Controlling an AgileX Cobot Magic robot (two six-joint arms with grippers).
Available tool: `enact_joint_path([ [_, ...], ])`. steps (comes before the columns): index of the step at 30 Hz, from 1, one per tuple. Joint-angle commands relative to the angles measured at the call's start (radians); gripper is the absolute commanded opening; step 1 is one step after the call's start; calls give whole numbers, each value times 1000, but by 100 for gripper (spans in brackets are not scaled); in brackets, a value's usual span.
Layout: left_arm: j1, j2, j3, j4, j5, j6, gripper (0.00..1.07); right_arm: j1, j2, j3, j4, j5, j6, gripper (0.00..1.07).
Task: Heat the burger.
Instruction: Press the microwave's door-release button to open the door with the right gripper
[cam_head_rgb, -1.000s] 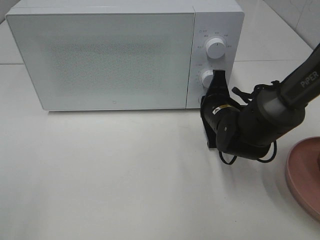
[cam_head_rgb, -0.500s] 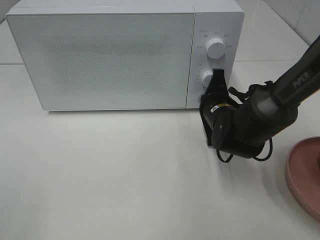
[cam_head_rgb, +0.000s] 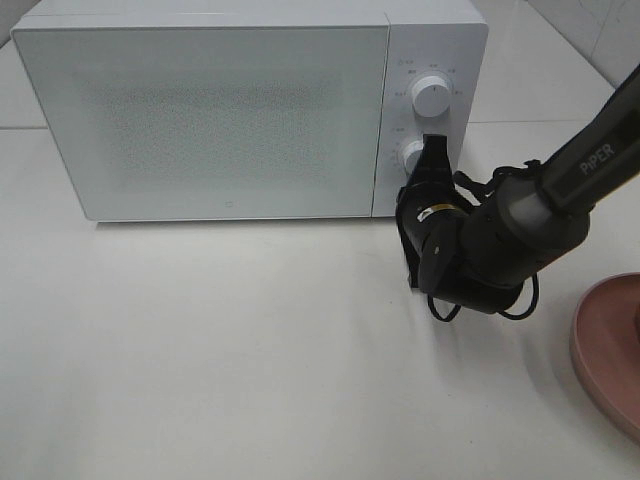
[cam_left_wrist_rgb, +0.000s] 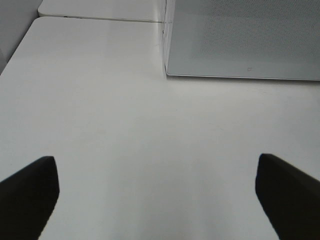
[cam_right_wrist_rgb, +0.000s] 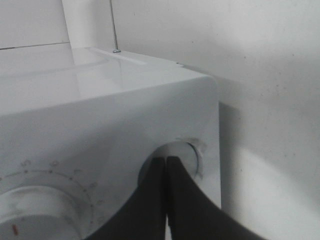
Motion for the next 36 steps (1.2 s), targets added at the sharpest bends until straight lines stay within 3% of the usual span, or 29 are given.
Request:
enact_joint_path([
  [1, -2, -16, -1, 0, -11, -5, 100, -6, 3, -51, -34, -92, 4, 0],
  [11, -2, -16, -1, 0, -11, -5, 100, -20, 33, -100, -42, -222, -42, 0],
  [19, -2, -16, -1, 0, -11, -5, 100, -64, 33, -100, -90, -216, -40, 0],
  [36, -2, -16, -1, 0, -11, -5, 100, -49, -18, -54, -87, -132, -61, 0],
])
